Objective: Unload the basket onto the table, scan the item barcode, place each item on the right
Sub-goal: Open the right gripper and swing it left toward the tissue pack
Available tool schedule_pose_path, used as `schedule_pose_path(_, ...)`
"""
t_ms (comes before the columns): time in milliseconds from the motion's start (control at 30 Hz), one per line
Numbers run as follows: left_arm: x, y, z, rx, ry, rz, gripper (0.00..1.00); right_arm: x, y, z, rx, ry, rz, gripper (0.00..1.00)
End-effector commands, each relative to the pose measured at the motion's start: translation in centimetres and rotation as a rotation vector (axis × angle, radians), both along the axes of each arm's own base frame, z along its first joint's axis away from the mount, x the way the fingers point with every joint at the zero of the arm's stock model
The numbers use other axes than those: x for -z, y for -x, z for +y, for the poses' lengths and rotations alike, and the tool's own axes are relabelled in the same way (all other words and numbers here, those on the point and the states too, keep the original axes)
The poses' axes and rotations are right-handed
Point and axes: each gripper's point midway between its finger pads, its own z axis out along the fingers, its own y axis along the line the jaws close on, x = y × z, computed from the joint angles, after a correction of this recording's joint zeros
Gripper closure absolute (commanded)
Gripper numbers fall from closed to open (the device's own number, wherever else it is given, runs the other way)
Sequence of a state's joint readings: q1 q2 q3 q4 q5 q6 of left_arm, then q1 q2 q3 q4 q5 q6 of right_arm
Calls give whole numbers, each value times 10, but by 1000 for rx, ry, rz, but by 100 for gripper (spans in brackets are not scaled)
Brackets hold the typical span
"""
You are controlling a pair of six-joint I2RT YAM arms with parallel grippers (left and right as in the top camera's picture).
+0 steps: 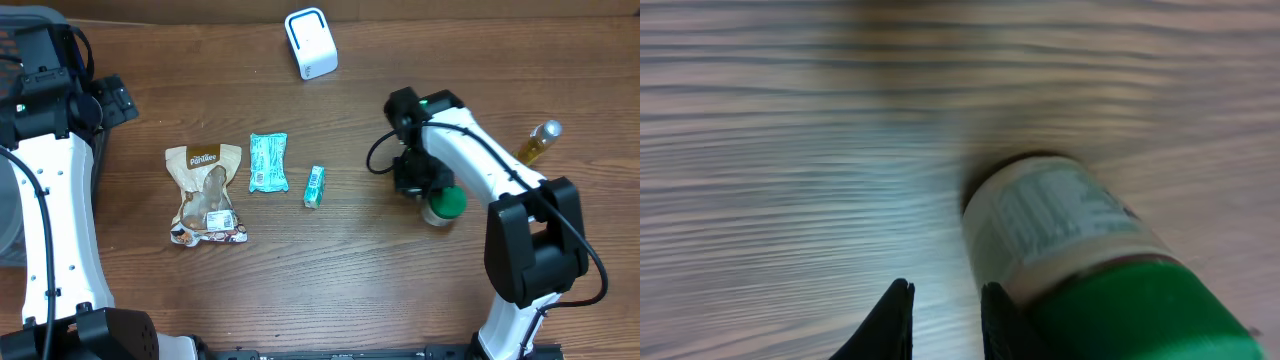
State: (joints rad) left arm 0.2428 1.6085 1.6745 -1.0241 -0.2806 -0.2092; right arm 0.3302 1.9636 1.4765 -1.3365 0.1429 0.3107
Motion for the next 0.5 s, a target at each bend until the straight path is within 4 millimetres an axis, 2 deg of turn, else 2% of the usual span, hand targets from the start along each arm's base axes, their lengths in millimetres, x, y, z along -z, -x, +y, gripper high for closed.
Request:
schedule_pose_path(0,-5,-1,3,-3,-4,-12,0,-4,-1,-32,72,64,-1,80)
schedule_pose_path(100,-5,-1,3,-3,-4,-12,1,-5,1,-48,191,78,4,80)
schedule_pose_path(267,-5,-1,3,-3,-4,-13,1,-4,2,-45,228,46,11,76)
schedule_pose_path(333,-5,-1,3,-3,-4,-13,1,-3,2,-40,227,25,12,75)
schedule_pose_path(467,-5,-1,2,-3,-4,-12,1,0,-2,-11,227,-96,11,73)
